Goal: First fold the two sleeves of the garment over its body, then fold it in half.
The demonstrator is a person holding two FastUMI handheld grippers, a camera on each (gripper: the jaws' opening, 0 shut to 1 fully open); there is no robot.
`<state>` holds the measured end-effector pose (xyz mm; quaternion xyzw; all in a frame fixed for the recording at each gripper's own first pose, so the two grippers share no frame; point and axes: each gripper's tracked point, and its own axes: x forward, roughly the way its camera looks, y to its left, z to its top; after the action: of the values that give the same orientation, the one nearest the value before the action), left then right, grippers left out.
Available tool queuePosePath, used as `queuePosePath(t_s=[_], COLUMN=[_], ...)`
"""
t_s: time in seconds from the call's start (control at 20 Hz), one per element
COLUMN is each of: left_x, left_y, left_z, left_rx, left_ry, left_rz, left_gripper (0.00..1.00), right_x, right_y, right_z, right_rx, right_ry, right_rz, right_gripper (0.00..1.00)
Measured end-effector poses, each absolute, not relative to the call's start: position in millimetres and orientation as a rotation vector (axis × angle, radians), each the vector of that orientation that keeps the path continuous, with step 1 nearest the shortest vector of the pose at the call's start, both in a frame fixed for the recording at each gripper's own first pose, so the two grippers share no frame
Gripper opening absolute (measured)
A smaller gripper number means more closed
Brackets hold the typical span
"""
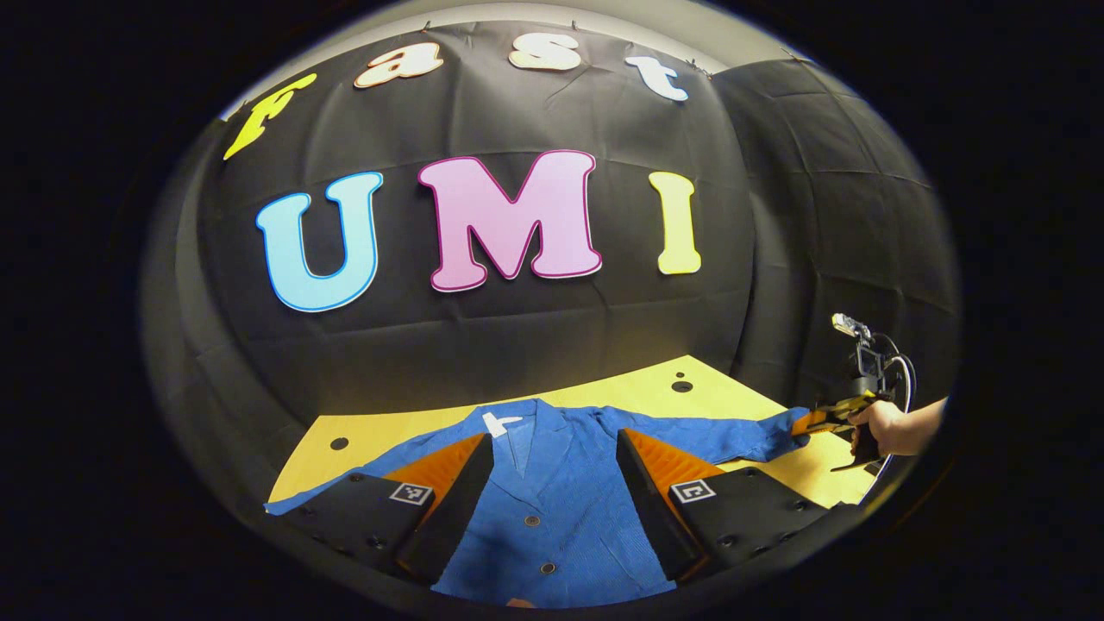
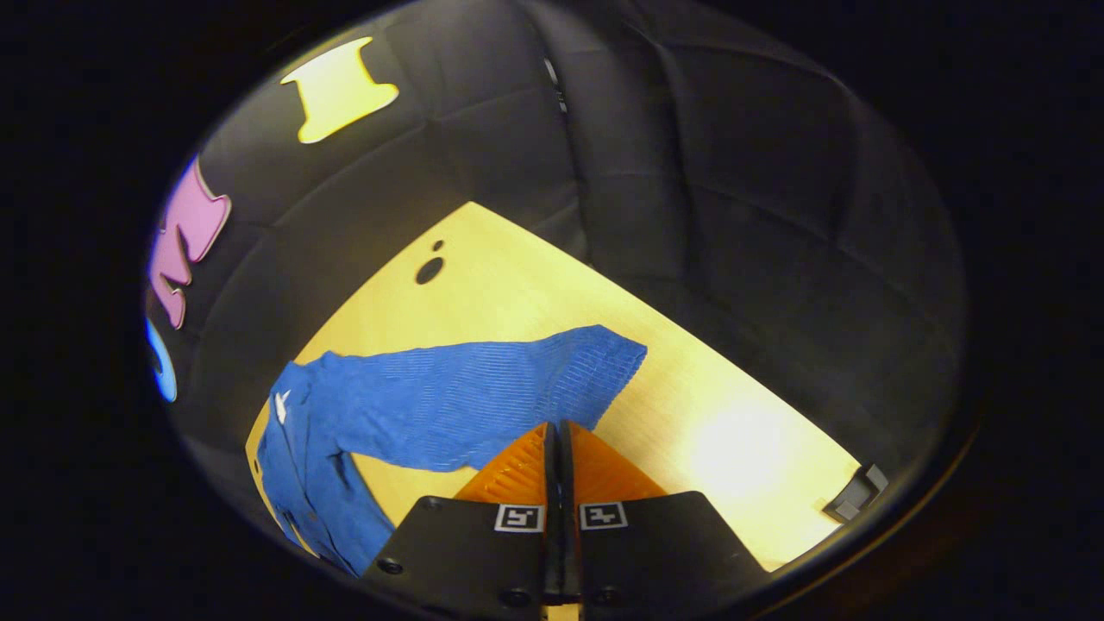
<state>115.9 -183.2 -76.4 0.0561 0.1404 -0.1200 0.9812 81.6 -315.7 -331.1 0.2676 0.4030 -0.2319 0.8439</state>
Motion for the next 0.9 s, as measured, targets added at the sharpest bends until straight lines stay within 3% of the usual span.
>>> queuePosePath(t_s=[0.5,0.9], left_x=[96,54], left_y=[-145,-66], left_z=[-69,-81], left_rx=[0.089,0.022], left_ry=[0.254,0.277], left_rz=[-0.133,0.086], left_gripper=[0.82,0.82], right_x=[175,251], right_y=[-222,-50], right_z=[-246,-208], right_rx=[0.442,0.362], right_ry=[0.75,0.743], right_rz=[-0.231,0.096], right_gripper=[0.01,0.01])
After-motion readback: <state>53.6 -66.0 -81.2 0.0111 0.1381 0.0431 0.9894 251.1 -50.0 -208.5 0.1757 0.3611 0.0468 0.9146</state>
